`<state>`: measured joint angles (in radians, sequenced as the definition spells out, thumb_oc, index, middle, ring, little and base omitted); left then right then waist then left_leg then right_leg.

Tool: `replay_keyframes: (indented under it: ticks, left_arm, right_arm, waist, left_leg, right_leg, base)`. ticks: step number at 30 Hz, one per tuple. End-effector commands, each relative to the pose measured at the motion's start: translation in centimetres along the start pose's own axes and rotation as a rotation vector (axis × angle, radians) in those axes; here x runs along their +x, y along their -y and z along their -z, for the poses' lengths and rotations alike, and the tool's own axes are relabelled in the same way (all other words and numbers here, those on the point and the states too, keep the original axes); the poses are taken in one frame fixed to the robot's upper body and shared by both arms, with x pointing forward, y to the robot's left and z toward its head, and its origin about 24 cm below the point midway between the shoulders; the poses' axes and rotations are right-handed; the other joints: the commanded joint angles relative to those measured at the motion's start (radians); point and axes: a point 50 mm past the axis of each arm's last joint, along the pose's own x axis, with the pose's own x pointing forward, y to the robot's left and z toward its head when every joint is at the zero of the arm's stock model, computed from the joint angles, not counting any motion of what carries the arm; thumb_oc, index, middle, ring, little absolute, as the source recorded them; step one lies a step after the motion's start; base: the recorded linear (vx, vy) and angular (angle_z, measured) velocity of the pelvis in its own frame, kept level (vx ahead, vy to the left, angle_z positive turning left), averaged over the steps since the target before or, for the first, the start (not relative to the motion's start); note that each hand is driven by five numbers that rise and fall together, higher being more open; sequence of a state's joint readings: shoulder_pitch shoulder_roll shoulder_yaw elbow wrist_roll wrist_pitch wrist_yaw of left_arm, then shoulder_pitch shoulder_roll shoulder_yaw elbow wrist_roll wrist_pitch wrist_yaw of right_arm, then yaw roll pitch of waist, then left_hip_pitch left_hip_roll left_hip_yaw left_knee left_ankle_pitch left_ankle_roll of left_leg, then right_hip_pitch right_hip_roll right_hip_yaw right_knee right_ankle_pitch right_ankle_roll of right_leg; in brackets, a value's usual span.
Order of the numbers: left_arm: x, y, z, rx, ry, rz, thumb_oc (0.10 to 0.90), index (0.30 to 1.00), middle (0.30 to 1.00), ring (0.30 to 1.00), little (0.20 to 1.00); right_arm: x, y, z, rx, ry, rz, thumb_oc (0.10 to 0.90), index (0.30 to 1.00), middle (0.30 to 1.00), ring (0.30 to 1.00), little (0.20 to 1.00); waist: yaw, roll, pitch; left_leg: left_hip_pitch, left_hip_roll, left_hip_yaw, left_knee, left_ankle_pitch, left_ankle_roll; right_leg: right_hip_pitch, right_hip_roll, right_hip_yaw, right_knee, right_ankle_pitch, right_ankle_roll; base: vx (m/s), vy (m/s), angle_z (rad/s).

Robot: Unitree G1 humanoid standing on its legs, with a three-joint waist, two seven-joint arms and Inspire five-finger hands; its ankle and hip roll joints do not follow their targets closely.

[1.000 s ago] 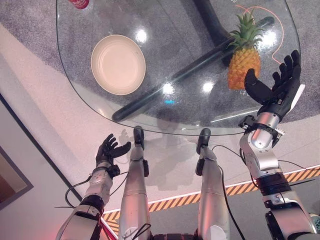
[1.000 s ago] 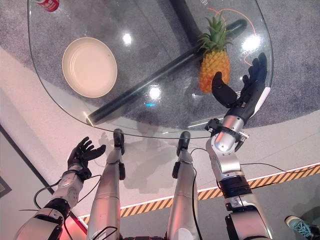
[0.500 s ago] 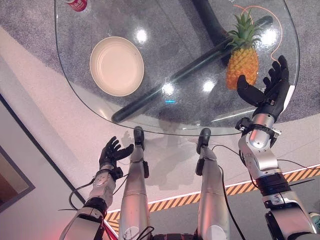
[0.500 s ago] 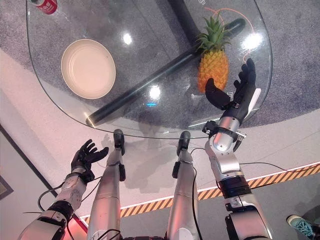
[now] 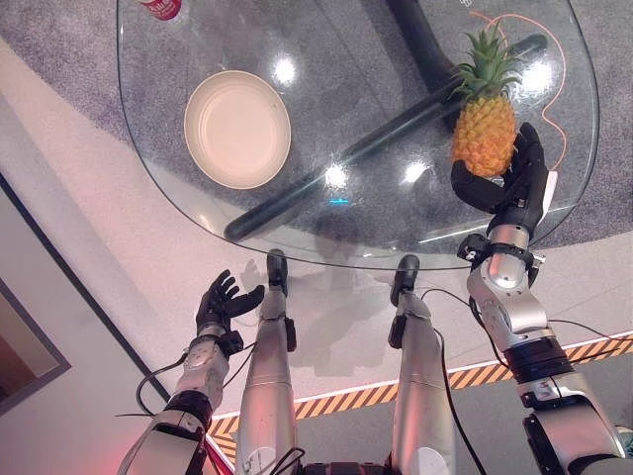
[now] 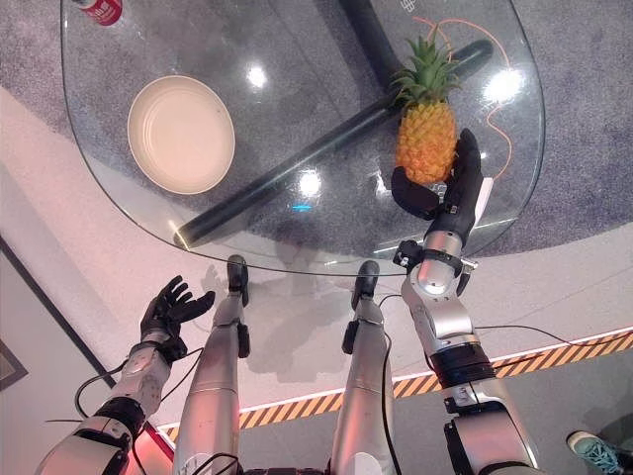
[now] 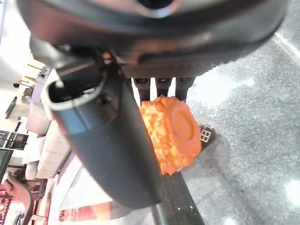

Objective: Pick up the fruit to the plate

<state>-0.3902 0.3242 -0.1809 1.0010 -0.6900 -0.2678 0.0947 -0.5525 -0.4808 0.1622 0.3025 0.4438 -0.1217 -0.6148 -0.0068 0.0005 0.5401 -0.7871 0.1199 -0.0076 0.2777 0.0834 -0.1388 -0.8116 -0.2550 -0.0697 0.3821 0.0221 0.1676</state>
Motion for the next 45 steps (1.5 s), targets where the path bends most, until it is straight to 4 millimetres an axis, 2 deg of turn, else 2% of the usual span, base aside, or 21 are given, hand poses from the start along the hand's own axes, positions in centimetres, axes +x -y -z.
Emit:
replay_keyframes:
  ticks: [1,21,22,23,24,25,32,37,41,45]
  left_arm:
    - [-0.5,-2.6,0.3,0.037,0.002,-0.070,0.800,0.900,0.900,0.900,0.900]
    - [-0.5,-2.0,0.2,0.040,0.001,-0.053,0.800,0.900,0.900,0.900,0.900]
    - [-0.4,-1.9,0.2,0.040,0.001,-0.051,0.800,0.900,0.900,0.900,0.900]
    - [-0.4,-1.9,0.2,0.040,0.002,-0.051,0.800,0.900,0.900,0.900,0.900]
    - [-0.4,-1.9,0.1,0.039,0.002,-0.051,0.800,0.900,0.900,0.900,0.900]
    - [-0.4,-1.9,0.2,0.039,0.002,-0.051,0.800,0.900,0.900,0.900,0.900]
    - [-0.5,-1.9,0.2,0.017,0.008,-0.056,0.800,0.900,0.900,0.900,0.900]
    - [-0.5,-2.5,-0.2,-0.077,0.036,-0.109,0.800,0.900,0.900,0.900,0.900]
    - [-0.3,-3.7,-1.8,-0.207,0.113,-0.204,0.800,0.900,0.900,0.900,0.900]
    - [-0.1,-5.3,-4.3,-0.298,0.213,-0.336,0.800,0.900,0.900,0.900,0.900]
  right_arm:
    - [0.8,0.4,-3.0,0.005,0.121,-0.054,0.800,0.900,0.900,0.900,0.900]
    - [1.7,0.1,-3.2,-0.018,0.089,-0.038,0.800,0.900,0.900,0.900,0.900]
    - [1.7,0.0,-3.3,-0.019,0.089,-0.042,0.712,0.825,0.825,0.825,0.812]
    - [1.7,0.0,-3.4,-0.022,0.092,-0.042,0.336,0.502,0.502,0.502,0.436]
    - [1.8,0.0,-3.4,-0.023,0.093,-0.043,0.199,0.385,0.385,0.385,0.299]
    - [1.8,-0.1,-3.5,-0.025,0.095,-0.046,0.100,0.300,0.300,0.300,0.200]
    - [1.7,-0.4,-3.7,-0.031,0.106,-0.053,0.100,0.300,0.300,0.300,0.200]
    - [1.7,-0.3,-3.6,-0.022,0.108,-0.049,0.100,0.300,0.300,0.300,0.200]
    - [1.6,-0.4,-3.8,-0.010,0.123,-0.060,0.100,0.300,0.300,0.300,0.200]
    - [1.4,-0.6,-3.6,0.021,0.128,-0.080,0.100,0.300,0.300,0.300,0.200]
  waist:
    - [0.002,-0.008,-0.020]
    - [0.012,-0.002,-0.020]
    - [0.013,-0.001,-0.020]
    - [0.013,-0.002,-0.020]
    - [0.013,-0.002,-0.020]
    - [0.013,-0.002,-0.020]
    - [0.015,0.001,-0.020]
    - [0.018,0.002,-0.020]
    - [0.020,0.005,-0.020]
    - [0.019,0.006,-0.020]
  left_leg:
    - [-0.005,-0.030,0.035,0.080,-0.068,0.048]
    - [-0.007,-0.034,0.034,0.074,-0.065,0.052]
    - [-0.008,-0.034,0.034,0.074,-0.064,0.052]
    - [-0.008,-0.034,0.034,0.075,-0.064,0.052]
    - [-0.008,-0.033,0.034,0.075,-0.065,0.051]
    - [-0.008,-0.034,0.034,0.075,-0.065,0.051]
    - [-0.004,-0.036,0.034,0.071,-0.063,0.052]
    - [0.003,-0.036,0.033,0.067,-0.063,0.051]
    - [0.011,-0.035,0.031,0.063,-0.061,0.049]
    - [0.022,-0.036,0.028,0.061,-0.060,0.045]
  right_leg:
    - [0.009,0.018,-0.060,-0.059,0.046,-0.037]
    - [0.003,0.019,-0.066,-0.057,0.048,-0.037]
    - [0.002,0.019,-0.066,-0.057,0.048,-0.037]
    - [0.003,0.018,-0.066,-0.057,0.048,-0.037]
    - [0.003,0.018,-0.066,-0.056,0.047,-0.037]
    - [0.002,0.018,-0.067,-0.056,0.047,-0.037]
    - [0.004,0.019,-0.068,-0.055,0.046,-0.037]
    - [0.010,0.019,-0.072,-0.057,0.044,-0.038]
    - [0.016,0.016,-0.074,-0.054,0.039,-0.038]
    - [0.025,0.014,-0.073,-0.052,0.035,-0.040]
  base:
    - [0.00,0.000,0.00]
    - [0.00,0.000,0.00]
    - [0.00,0.000,0.00]
    - [0.00,0.000,0.00]
    - [0.00,0.000,0.00]
    - [0.00,0.000,0.00]
    - [0.00,0.000,0.00]
    - [0.00,0.000,0.00]
    - [0.00,0.000,0.00]
    - [0.00,0.000,0.00]
